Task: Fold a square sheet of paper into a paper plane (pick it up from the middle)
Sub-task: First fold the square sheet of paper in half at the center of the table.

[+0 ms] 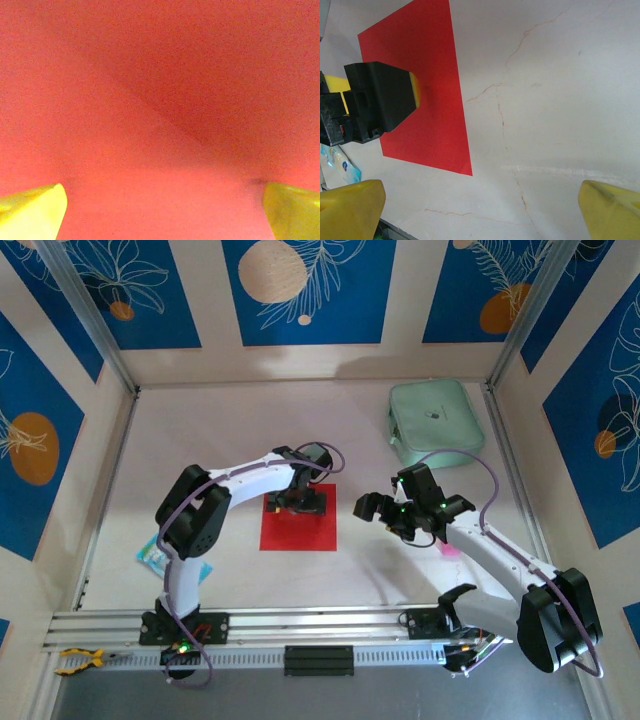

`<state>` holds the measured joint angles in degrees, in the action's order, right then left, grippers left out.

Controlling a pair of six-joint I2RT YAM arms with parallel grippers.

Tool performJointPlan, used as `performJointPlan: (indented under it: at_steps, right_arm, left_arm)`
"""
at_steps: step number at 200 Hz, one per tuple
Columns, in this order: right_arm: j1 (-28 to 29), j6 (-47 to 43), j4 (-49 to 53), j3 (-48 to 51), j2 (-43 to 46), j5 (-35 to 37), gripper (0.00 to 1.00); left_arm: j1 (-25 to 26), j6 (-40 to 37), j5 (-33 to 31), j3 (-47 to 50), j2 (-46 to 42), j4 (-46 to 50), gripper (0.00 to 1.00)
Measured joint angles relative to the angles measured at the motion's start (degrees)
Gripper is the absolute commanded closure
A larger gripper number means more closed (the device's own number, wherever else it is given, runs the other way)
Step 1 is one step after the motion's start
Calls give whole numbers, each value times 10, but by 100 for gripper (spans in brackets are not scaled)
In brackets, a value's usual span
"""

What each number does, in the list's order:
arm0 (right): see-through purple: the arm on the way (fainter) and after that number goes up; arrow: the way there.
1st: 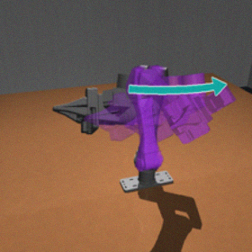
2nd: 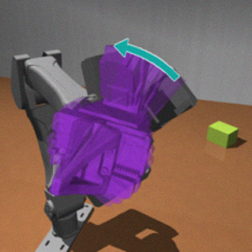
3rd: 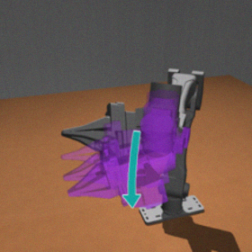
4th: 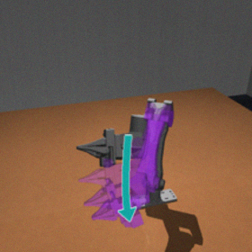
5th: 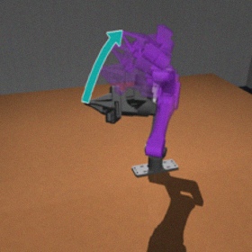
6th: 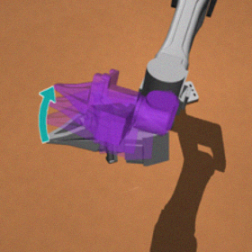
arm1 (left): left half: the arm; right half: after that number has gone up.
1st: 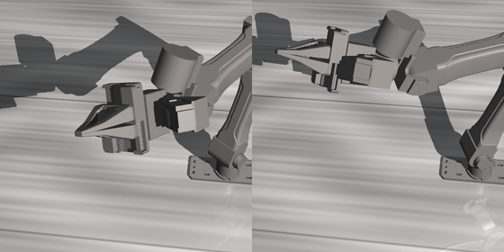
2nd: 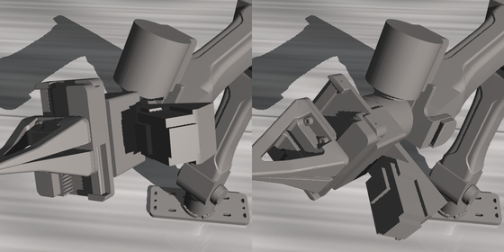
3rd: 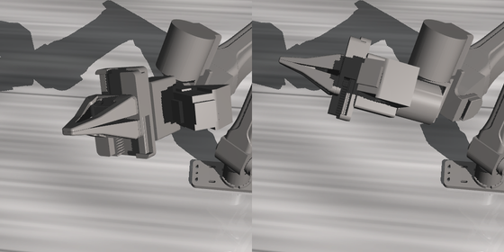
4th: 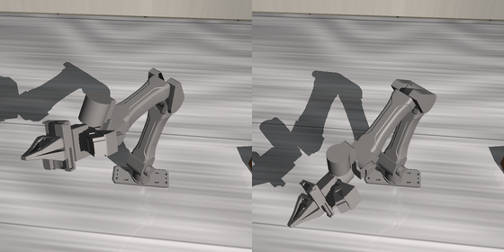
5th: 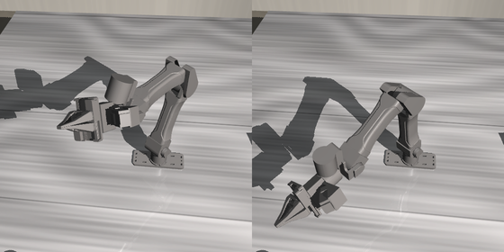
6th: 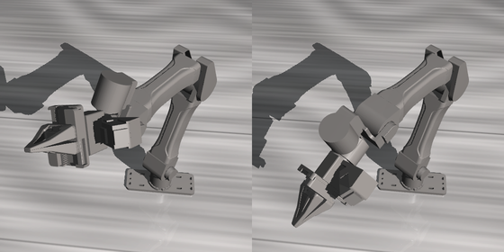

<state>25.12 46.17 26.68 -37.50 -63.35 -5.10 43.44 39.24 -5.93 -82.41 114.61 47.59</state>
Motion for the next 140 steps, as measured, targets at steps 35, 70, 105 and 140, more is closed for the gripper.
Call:
performJointPlan:
  at_steps: [35,70,105,140]
  right_arm:
    - [0,0,0,0,0,0,1]
    - [0,0,0,0,0,0,1]
    - [0,0,0,0,-6,0,1]
    - [0,0,0,0,-6,0,1]
  left_arm:
    - [2,10,8,0,0,-2,0]
    - [3,15,16,6,2,-14,0]
    - [3,17,16,12,10,-22,1]
    - [3,23,16,13,10,-23,3]
